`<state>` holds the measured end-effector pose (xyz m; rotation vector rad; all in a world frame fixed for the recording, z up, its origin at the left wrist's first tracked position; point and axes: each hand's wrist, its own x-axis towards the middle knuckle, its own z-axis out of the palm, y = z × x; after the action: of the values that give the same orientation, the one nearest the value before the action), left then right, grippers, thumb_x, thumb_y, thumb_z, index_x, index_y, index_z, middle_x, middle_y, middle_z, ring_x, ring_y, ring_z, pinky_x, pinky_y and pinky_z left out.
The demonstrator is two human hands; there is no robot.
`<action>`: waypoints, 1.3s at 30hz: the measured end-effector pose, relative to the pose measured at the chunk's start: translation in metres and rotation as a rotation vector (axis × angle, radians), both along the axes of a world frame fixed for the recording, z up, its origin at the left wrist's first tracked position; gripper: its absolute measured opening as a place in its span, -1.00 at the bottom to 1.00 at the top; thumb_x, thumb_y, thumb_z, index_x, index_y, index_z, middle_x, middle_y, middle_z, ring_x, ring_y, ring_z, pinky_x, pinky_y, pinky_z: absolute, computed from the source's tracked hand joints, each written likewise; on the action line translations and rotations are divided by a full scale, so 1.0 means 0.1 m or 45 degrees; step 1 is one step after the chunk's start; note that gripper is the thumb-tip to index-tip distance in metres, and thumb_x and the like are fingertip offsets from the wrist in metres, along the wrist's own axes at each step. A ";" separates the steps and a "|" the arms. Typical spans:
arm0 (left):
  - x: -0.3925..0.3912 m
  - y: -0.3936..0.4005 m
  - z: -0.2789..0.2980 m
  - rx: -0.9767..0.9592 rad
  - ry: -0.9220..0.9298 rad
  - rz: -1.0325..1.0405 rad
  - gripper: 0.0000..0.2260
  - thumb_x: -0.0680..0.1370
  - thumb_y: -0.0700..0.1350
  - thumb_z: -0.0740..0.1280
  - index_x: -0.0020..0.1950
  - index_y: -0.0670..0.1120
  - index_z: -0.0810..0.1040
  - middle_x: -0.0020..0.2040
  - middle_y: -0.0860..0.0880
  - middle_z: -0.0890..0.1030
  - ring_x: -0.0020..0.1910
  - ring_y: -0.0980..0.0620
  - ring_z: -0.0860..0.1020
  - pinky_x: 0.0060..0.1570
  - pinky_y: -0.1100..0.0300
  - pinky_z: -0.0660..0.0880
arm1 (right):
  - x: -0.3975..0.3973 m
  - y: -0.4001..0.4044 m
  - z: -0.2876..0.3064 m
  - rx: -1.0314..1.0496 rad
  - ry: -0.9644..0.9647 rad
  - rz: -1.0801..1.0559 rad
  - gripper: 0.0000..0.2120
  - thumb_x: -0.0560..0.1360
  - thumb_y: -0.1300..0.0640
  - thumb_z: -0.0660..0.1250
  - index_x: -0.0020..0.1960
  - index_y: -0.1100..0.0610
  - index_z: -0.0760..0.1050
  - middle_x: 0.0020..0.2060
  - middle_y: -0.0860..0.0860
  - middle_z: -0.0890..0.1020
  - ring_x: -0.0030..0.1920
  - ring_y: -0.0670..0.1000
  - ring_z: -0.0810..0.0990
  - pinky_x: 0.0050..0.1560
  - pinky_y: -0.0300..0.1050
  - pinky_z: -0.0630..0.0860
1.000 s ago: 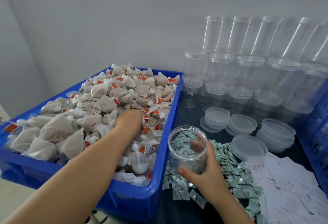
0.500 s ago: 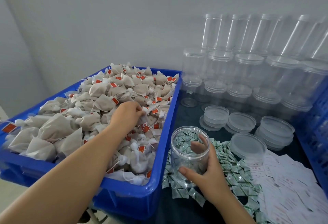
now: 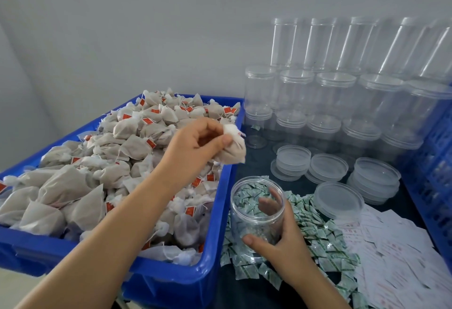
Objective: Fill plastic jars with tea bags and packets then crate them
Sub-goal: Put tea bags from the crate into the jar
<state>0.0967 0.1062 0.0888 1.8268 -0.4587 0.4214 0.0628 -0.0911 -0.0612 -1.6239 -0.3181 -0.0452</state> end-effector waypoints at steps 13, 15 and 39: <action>-0.05 -0.18 -0.20 0.544 0.028 -0.338 -0.86 0.43 -0.11 0.48 -0.13 0.09 0.57 -0.17 0.19 0.61 -0.16 0.26 0.55 -0.11 0.46 0.41 | 0.02 0.02 0.03 0.007 -0.057 0.036 -0.12 0.17 -0.04 0.65 0.33 -0.47 0.30 0.24 -0.24 0.56 0.29 -0.16 0.55 0.15 -0.36 0.49; -0.06 -0.18 -0.20 0.649 -0.006 -0.330 -0.81 0.43 -0.07 0.49 -0.12 0.19 0.53 -0.16 0.25 0.59 -0.11 0.24 0.53 -0.07 0.42 0.42 | 0.02 0.02 0.02 0.024 -0.054 0.043 -0.08 0.18 -0.01 0.65 0.41 -0.33 0.28 0.25 -0.25 0.56 0.30 -0.14 0.55 0.17 -0.36 0.49; 0.01 -0.18 -0.23 1.237 0.015 -0.355 -0.92 0.49 0.04 0.39 -0.20 0.10 0.61 -0.24 0.19 0.48 -0.08 0.22 0.36 0.04 0.32 0.27 | -0.02 0.02 0.03 -0.049 -0.001 0.070 -0.07 0.12 -0.15 0.64 0.32 -0.55 0.22 0.34 -0.27 0.44 0.34 -0.23 0.47 0.18 -0.28 0.53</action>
<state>0.0977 0.0883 0.0655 2.6289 -1.0142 -0.0411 0.0610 -0.0893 -0.0582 -1.6526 -0.3659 0.0018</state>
